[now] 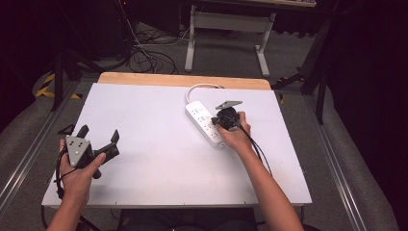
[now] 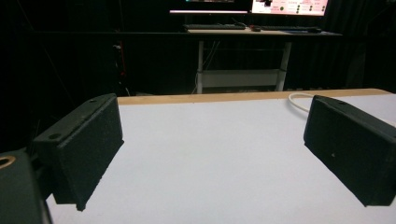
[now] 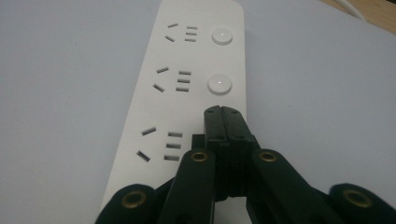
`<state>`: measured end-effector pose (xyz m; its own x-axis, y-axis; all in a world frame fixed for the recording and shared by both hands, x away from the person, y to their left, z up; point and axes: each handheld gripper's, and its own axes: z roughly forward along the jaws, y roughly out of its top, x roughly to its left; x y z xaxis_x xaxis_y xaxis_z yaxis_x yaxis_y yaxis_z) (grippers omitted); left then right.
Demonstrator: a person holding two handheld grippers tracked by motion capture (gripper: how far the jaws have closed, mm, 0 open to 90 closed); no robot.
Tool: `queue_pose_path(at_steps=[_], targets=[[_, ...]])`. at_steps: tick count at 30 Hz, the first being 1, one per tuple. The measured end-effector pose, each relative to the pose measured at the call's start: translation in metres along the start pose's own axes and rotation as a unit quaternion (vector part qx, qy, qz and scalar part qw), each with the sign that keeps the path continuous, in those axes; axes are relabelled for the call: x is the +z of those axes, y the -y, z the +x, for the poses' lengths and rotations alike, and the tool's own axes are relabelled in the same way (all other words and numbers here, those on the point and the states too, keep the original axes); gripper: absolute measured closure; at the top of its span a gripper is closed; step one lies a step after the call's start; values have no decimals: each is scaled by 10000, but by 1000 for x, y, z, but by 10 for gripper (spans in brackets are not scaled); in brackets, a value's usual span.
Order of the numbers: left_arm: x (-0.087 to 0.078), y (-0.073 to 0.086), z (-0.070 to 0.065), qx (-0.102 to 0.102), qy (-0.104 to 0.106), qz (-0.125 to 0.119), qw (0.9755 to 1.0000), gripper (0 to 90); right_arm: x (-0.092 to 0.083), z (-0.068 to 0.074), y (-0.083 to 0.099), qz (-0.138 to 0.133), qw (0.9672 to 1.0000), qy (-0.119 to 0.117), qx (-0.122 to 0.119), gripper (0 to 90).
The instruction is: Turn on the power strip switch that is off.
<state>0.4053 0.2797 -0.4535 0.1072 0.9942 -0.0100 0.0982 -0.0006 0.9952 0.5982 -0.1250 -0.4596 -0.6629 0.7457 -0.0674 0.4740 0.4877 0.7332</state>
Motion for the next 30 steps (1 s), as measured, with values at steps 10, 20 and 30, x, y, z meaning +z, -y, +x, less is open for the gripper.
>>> queue_pose_path(at_steps=[10, 20, 30], targets=[[1, 0, -1, -38, 14, 15, 10000, 52, 0, -1, 2, -85, 9999, -47, 66, 900], [-1, 0, 1, -34, -7, 7, 10000, 52, 0, 0, 2, -77, 9999, -5, 68, 900], [-1, 0, 1, -56, -33, 7, 10000, 53, 0, 0, 2, -78, 9999, 8, 69, 900]])
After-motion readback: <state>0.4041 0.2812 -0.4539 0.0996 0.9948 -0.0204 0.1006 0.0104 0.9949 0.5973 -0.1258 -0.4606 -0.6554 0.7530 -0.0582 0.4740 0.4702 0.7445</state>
